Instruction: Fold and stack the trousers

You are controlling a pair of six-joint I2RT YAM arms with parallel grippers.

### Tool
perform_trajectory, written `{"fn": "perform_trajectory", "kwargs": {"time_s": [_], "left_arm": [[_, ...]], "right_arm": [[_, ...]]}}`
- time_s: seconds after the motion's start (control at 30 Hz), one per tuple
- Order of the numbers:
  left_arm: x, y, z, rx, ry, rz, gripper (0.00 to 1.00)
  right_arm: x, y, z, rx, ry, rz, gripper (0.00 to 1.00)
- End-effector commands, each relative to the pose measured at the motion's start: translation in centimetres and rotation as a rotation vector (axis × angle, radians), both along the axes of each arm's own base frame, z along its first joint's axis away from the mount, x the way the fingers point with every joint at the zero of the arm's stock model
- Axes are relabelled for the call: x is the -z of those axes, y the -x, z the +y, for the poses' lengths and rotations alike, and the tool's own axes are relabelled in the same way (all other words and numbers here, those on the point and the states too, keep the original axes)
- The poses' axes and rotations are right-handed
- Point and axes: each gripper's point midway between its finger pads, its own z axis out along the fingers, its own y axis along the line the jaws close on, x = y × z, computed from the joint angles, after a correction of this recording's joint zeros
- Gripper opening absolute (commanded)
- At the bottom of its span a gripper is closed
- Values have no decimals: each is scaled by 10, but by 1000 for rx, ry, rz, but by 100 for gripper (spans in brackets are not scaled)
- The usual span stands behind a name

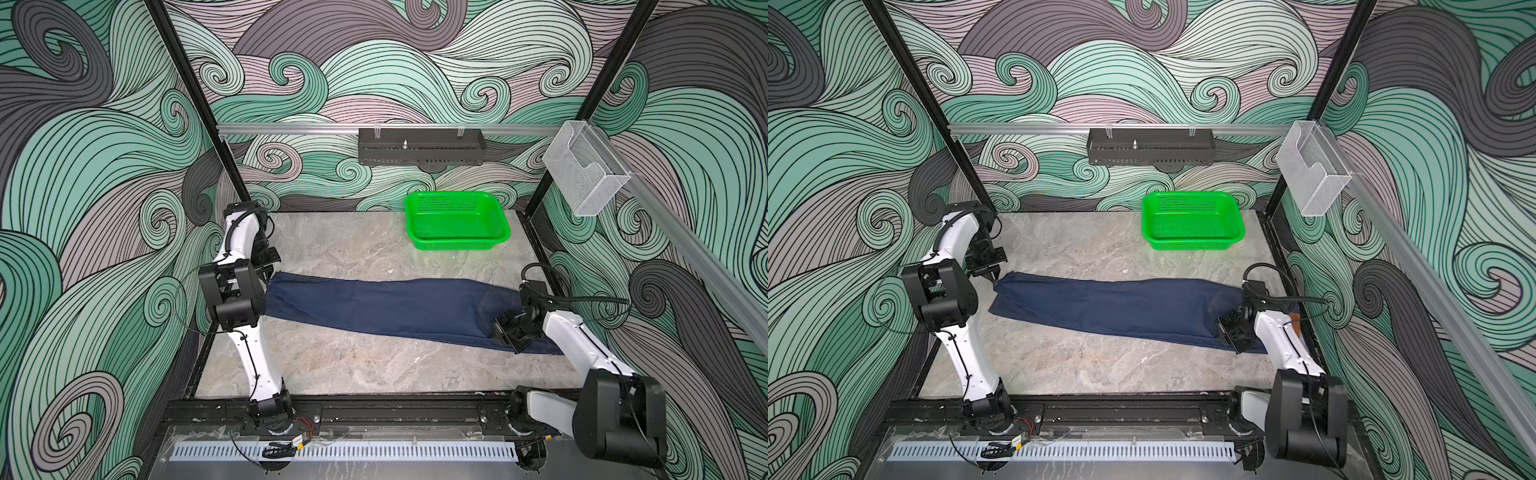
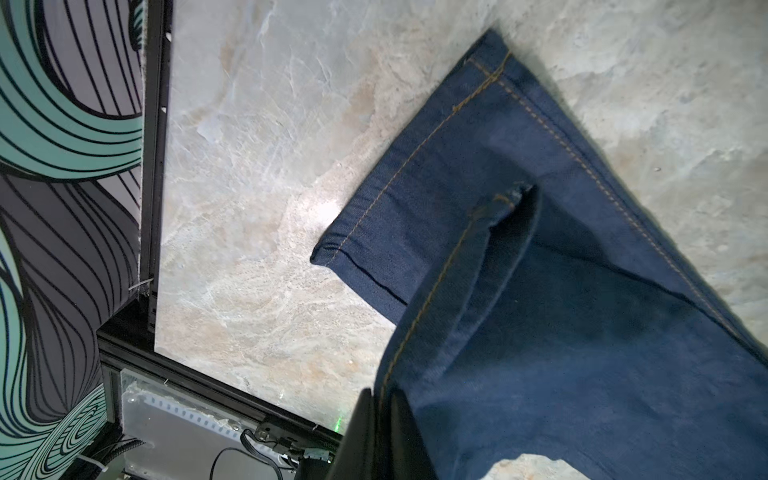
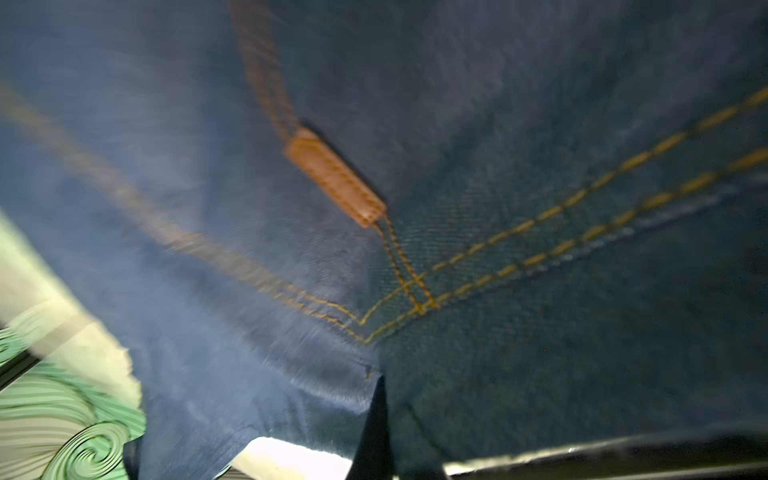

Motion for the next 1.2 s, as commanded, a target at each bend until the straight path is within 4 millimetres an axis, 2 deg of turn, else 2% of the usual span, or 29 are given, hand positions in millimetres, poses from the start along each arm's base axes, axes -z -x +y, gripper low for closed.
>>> {"fn": "perform_trajectory", "kwargs": {"time_s": [0.0, 0.1, 0.2, 0.37, 0.5, 0.7, 0.8, 0.97, 1.07, 1.17], "left_arm": [[7, -9, 13, -3, -47, -14, 10], [10, -11, 16, -4, -61, -12, 10], [11, -10, 19, -7, -68, -6, 10], [13, -8, 22, -8, -67, 3, 11], [15, -8, 18, 11, -41, 0, 14], [18, -1, 22, 28, -67, 20, 22], [17, 2, 28, 31, -101, 41, 36], [-8, -4, 34, 21, -149, -34, 54], [-18, -9, 34, 31, -150, -74, 58], [-13, -14, 28, 37, -108, -74, 60]], "right_arm": [[14, -3, -6, -13, 33, 2, 0], [22, -2, -6, -17, 32, 16, 0], [25, -1, -6, -20, 39, 19, 7], [19, -3, -3, -36, 24, 14, 36], [2, -10, 0, -65, 25, -24, 50], [-27, -23, 2, -75, 34, -101, 57], [-38, -28, 2, -80, 37, -126, 58], [-49, -35, 3, -90, 36, -159, 59], [-52, -38, 5, -93, 25, -165, 59], [-54, -40, 9, -106, 11, -167, 60]]}}
